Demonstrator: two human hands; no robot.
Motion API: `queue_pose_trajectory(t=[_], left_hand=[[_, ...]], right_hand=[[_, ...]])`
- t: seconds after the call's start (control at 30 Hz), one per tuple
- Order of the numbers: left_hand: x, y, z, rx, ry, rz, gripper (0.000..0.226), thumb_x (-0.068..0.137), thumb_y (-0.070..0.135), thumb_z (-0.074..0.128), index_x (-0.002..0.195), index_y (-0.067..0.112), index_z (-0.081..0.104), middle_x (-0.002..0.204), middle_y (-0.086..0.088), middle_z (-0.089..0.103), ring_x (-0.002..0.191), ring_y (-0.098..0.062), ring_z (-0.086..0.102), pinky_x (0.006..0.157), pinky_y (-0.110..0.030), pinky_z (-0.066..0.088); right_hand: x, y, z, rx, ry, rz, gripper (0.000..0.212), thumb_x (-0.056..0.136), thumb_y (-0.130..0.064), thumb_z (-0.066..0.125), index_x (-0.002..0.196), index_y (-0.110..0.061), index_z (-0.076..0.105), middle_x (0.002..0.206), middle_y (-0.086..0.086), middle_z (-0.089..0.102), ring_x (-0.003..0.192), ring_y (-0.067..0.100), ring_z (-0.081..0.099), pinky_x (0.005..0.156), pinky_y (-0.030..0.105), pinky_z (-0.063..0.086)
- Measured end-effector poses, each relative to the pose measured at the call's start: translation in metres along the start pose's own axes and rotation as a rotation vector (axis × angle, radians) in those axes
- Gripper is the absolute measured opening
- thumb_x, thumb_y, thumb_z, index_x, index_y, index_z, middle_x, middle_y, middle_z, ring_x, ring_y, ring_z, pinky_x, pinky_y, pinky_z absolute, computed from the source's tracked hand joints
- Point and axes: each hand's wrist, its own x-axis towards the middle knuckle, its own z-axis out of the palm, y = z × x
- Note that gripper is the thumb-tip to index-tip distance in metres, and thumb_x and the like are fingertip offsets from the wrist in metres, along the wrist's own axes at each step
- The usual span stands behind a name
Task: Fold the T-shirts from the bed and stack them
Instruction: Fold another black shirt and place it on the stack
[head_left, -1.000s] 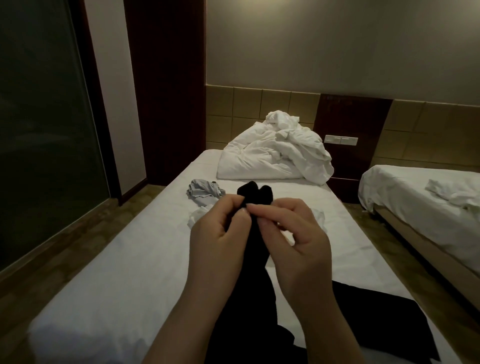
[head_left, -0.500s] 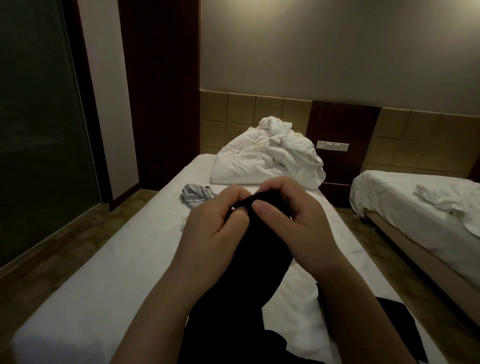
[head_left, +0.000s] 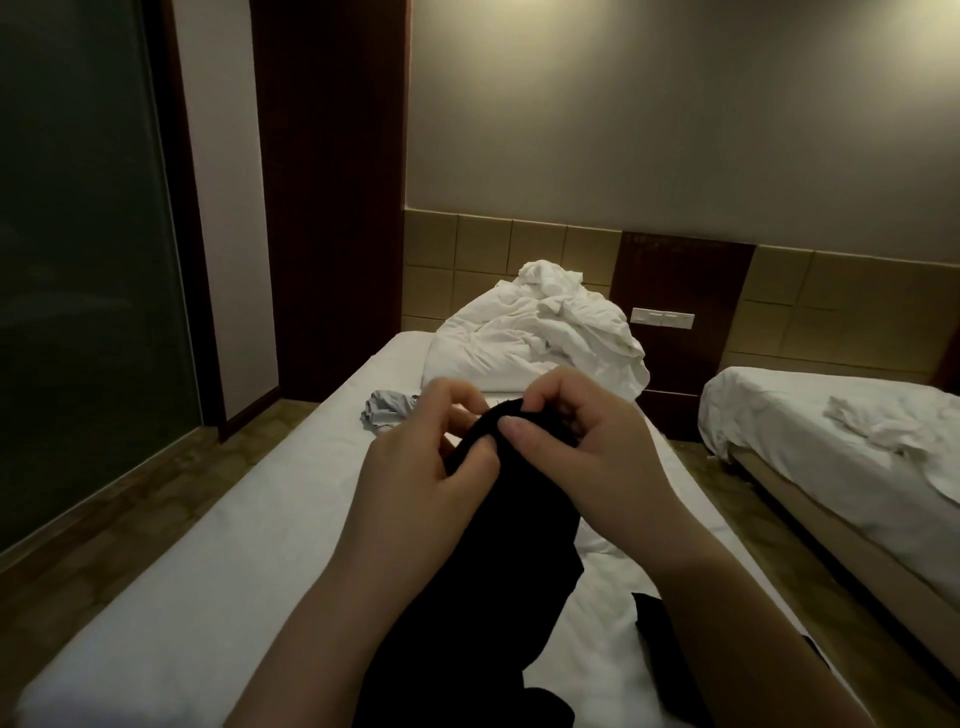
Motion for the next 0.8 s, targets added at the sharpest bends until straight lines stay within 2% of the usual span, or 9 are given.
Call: queue_pose_trajectory(t=[0.07,0.2,0.37,0.47,0.57,0.63,0.7,0.73,0.8], left_hand=[[-0.001,-0.001,0.001,0.095,0.037,0.04,0.017,0.087,0.023,0.055,0.092,0.035,0.044,0.079,0.017,0.057,0.073,0.005,0.057,0.049,-0.011,0.044],[0.008,0.006,0.002,0.242,0.128,0.14,0.009,0.085,0.026,0.055,0.085,0.031,0.048,0.076,0.014,0.055,0.072,-0.006,0.056,0.058,-0.014,0.047],[0.038,0.021,-0.003,0.292,0.169,0.222,0.017,0.085,0.026,0.06,0.096,0.022,0.048,0.086,0.01,0.055,0.079,-0.007,0.056,0.07,-0.03,0.053],[0.065,0.035,-0.011,0.232,0.129,0.228,0.022,0.085,0.025,0.061,0.102,0.018,0.049,0.091,0.001,0.059,0.08,-0.015,0.059,0.072,-0.039,0.053],[0.098,0.052,-0.022,0.212,0.115,0.266,0.019,0.083,0.031,0.063,0.091,0.015,0.055,0.083,0.0,0.06,0.076,-0.015,0.058,0.069,-0.038,0.05],[0.12,0.062,-0.03,0.129,0.061,0.249,0.035,0.077,0.04,0.061,0.084,0.005,0.058,0.081,-0.01,0.063,0.077,-0.023,0.061,0.07,-0.04,0.048],[0.141,0.069,-0.038,-0.013,-0.017,0.18,0.045,0.077,0.039,0.064,0.086,-0.005,0.058,0.091,-0.024,0.063,0.085,-0.036,0.062,0.072,-0.04,0.048],[0.151,0.072,-0.043,-0.083,-0.072,0.131,0.041,0.082,0.032,0.066,0.088,-0.008,0.058,0.094,-0.027,0.062,0.088,-0.04,0.062,0.073,-0.038,0.047],[0.17,0.073,-0.053,-0.167,-0.218,0.01,0.028,0.086,0.019,0.062,0.097,-0.007,0.061,0.096,-0.024,0.061,0.086,-0.034,0.062,0.072,-0.031,0.047]], right_hand=[[0.003,-0.001,-0.001,-0.057,0.002,-0.015,0.008,0.075,-0.032,0.061,0.074,-0.033,0.053,0.072,-0.02,0.058,0.068,0.0,0.054,0.062,0.01,0.041],[0.018,-0.008,-0.008,-0.243,-0.034,-0.09,0.011,0.086,-0.026,0.061,0.084,-0.024,0.05,0.073,-0.012,0.054,0.074,0.003,0.052,0.063,0.014,0.041],[0.054,-0.022,-0.019,-0.41,0.041,-0.169,0.011,0.093,-0.019,0.051,0.09,-0.017,0.041,0.075,-0.014,0.045,0.067,-0.001,0.047,0.061,0.006,0.036],[0.089,-0.037,-0.034,-0.472,0.123,-0.26,0.008,0.094,-0.015,0.05,0.094,-0.012,0.043,0.074,-0.009,0.045,0.067,0.011,0.044,0.058,0.016,0.032],[0.129,-0.052,-0.055,-0.54,0.179,-0.339,0.011,0.094,-0.014,0.049,0.1,-0.005,0.046,0.081,0.0,0.049,0.072,0.018,0.045,0.057,0.025,0.025],[0.153,-0.058,-0.067,-0.63,0.178,-0.366,0.015,0.095,-0.015,0.048,0.103,-0.003,0.046,0.086,0.003,0.049,0.075,0.02,0.043,0.06,0.026,0.022],[0.175,-0.063,-0.08,-0.718,0.156,-0.357,0.017,0.095,-0.017,0.047,0.105,-0.004,0.045,0.088,0.005,0.049,0.077,0.02,0.042,0.062,0.026,0.022],[0.185,-0.065,-0.086,-0.756,0.139,-0.347,0.017,0.095,-0.018,0.047,0.105,-0.004,0.045,0.089,0.006,0.049,0.077,0.02,0.042,0.064,0.027,0.023],[0.202,-0.072,-0.101,-0.807,0.137,-0.329,0.018,0.096,-0.019,0.047,0.105,-0.004,0.045,0.09,0.007,0.048,0.079,0.021,0.043,0.066,0.029,0.028]])
